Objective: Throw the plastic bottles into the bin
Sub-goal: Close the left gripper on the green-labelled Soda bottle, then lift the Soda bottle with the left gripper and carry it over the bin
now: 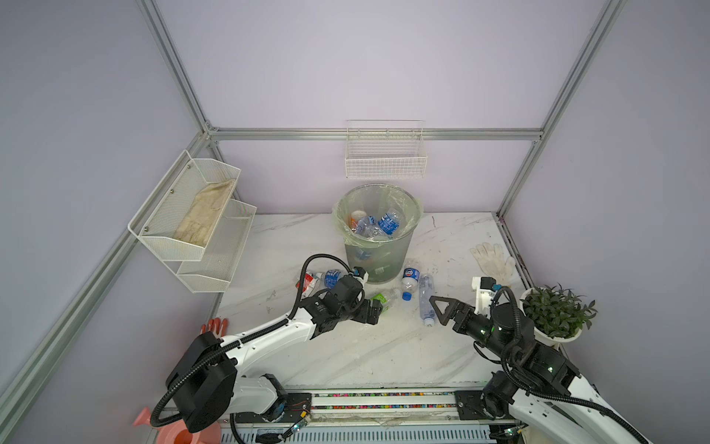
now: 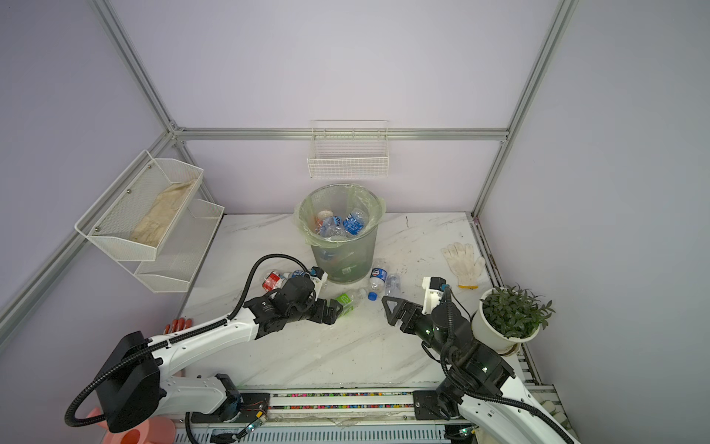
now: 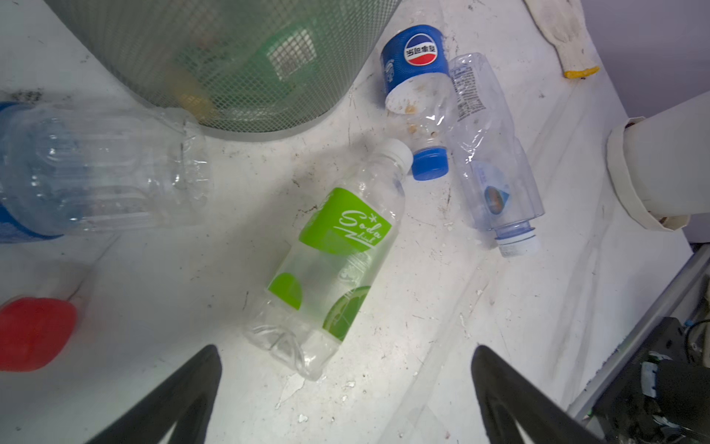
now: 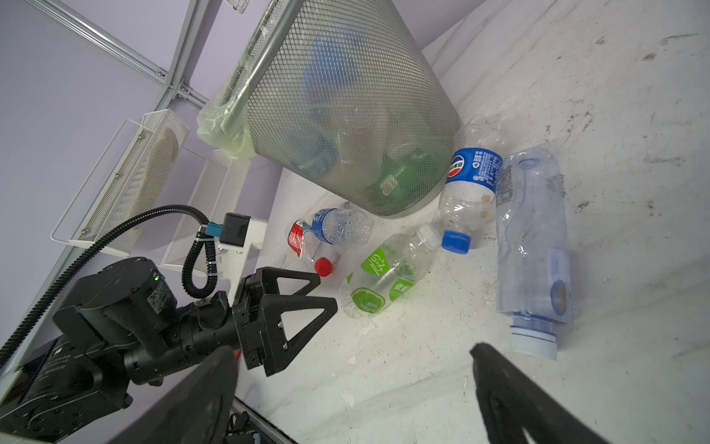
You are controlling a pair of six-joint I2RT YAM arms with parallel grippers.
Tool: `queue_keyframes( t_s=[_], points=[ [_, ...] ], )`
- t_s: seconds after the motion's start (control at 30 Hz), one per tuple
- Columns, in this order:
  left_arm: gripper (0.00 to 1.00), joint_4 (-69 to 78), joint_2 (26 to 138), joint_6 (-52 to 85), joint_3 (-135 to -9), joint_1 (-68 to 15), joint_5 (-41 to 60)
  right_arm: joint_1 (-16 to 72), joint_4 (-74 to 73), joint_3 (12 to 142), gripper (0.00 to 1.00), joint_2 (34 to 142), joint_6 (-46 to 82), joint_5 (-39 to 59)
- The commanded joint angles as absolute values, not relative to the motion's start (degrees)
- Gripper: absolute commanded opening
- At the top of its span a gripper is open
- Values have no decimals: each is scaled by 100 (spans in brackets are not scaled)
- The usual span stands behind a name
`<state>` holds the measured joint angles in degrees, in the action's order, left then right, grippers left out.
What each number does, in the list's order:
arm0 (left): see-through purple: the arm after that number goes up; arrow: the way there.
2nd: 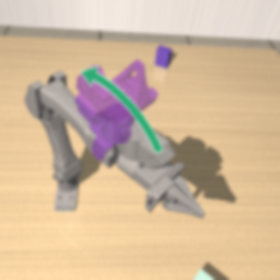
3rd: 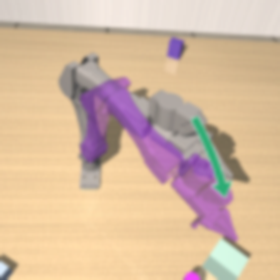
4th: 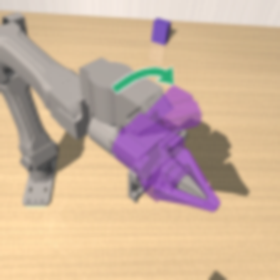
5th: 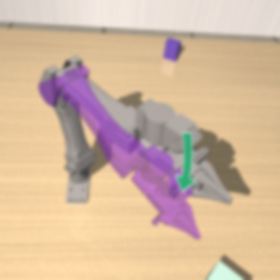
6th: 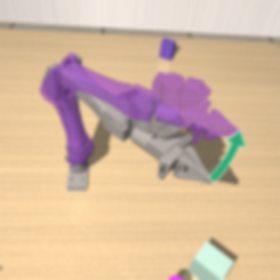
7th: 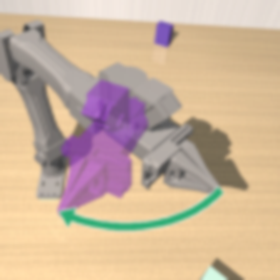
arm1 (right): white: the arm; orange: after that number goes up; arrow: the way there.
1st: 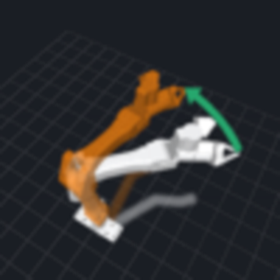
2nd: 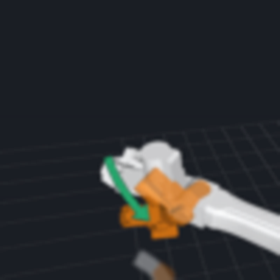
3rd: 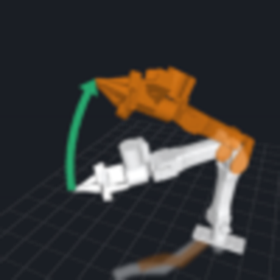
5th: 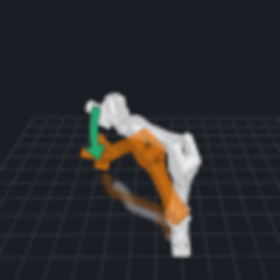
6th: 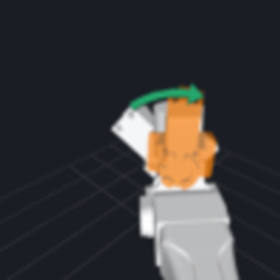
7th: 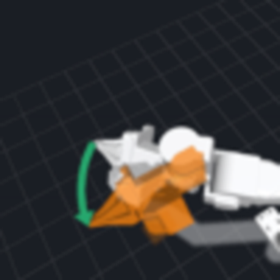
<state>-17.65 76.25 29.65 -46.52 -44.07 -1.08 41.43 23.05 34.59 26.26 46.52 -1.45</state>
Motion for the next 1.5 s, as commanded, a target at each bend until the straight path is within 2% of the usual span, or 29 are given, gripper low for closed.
queue_keyframes(
  t_s=[0.0, 0.27, 0.7, 0.83, 0.9, 0.97, 1.03, 1.2, 1.47],
  points=[
    [100, -2022, 7932, 2537, -5139, -4328, -308, 4140, 2484, 3450, 97, 2506, 4748, -200],
    [100, -2206, 8937, 2158, -5708, -4326, -207, 4140, 2593, 3465, 98, 2418, 4749, -271],
    [98, -2402, 9784, 1884, -6288, -4332, -68, 4140, 2602, 3410, 98, 2397, 4767, -321],
    [87, -2493, 9879, 1916, -6279, -4350, 5, 4139, 2613, 3427, 97, 2399, 4764, -352],
    [74, -2577, 9873, 1933, -6271, -4376, -92, 4138, 2595, 3421, 97, 2404, 4771, -359],
    [56, -2719, 9792, 1959, -6274, -4454, -414, 4140, 2571, 3429, 97, 2417, 4782, -349],
    [47, -2849, 9670, 1921, -6256, -4562, -667, 4135, 2542, 3437, 98, 2434, 4796, -343],
    [38, -3126, 9193, 1818, -6149, -4866, -1204, 4140, 2471, 3458, 97, 2483, 4806, -325],
    [34, -3366, 7806, 2094, -5540, -5477, -1846, 4140, 2471, 3562, 97, 2514, 4803, -325]
  ],
)
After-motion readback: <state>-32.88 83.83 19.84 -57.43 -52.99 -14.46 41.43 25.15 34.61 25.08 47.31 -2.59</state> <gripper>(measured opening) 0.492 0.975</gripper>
